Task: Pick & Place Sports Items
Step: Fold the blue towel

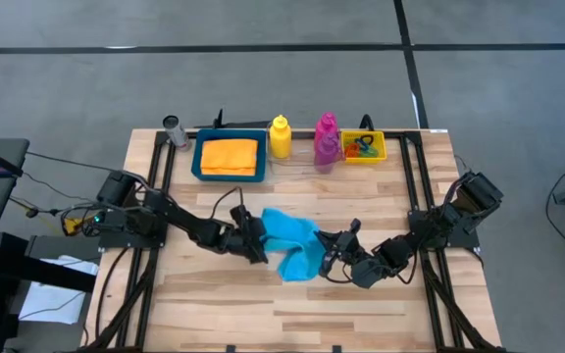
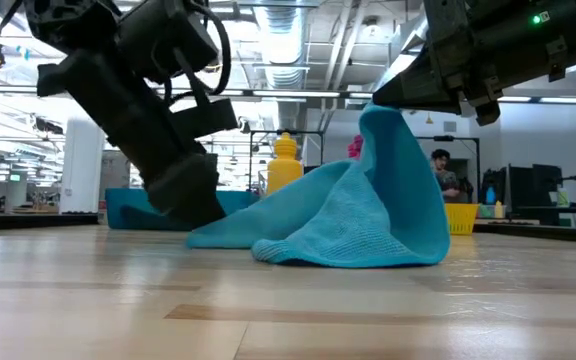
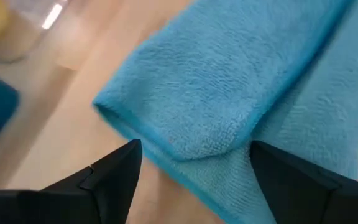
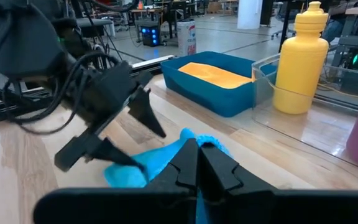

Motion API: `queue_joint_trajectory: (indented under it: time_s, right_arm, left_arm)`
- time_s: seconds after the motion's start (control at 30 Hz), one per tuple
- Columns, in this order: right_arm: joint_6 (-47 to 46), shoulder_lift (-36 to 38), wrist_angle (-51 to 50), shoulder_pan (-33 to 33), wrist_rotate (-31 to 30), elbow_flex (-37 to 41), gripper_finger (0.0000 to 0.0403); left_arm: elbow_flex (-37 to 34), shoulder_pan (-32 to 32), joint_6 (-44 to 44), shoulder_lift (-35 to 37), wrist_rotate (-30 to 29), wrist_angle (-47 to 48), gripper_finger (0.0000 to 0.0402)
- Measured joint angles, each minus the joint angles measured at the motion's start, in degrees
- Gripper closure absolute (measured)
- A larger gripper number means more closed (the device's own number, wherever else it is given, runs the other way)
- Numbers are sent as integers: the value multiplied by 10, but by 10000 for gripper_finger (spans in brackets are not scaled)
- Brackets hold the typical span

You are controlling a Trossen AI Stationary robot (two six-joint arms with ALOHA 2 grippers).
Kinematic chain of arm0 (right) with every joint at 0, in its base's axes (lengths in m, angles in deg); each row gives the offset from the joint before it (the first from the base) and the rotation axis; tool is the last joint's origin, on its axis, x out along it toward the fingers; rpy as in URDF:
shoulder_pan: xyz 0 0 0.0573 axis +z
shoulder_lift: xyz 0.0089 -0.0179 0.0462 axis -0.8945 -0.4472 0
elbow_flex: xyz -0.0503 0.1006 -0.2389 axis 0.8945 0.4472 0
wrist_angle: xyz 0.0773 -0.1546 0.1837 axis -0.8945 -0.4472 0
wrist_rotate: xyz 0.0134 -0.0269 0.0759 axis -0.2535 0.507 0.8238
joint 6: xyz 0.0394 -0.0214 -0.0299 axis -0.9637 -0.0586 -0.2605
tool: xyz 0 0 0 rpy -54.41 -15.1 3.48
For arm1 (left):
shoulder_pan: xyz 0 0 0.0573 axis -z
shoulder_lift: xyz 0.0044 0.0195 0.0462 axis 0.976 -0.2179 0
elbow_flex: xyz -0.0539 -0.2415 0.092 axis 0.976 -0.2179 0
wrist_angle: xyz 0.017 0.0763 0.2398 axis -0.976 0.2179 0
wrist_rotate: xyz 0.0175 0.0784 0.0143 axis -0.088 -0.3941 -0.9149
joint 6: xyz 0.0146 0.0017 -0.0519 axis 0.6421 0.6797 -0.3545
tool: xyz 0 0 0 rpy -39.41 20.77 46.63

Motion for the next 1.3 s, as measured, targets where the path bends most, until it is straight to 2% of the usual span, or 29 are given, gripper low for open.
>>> queue_joint_trajectory:
  time_s: [0.13,0.5,0.73,0.9,1.07,1.2,1.3]
  right_arm:
    - [0,0,0,0,3,0,403]
    - [0,0,-1,0,3,0,403]
    - [0,0,0,0,3,0,403]
    - [0,0,0,0,3,0,403]
    - [0,0,0,0,3,0,403]
    - [0,0,0,0,3,0,403]
    - [0,0,0,0,3,0,403]
  left_arm:
    - [0,0,-23,22,-20,5,105]
    - [0,0,-26,25,-20,4,105]
    - [0,0,-25,25,10,3,105]
    - [0,1,21,24,79,-4,105]
    - [0,1,85,24,80,-11,105]
    - [0,1,96,24,75,-20,106]
    - [0,1,99,24,73,-31,124]
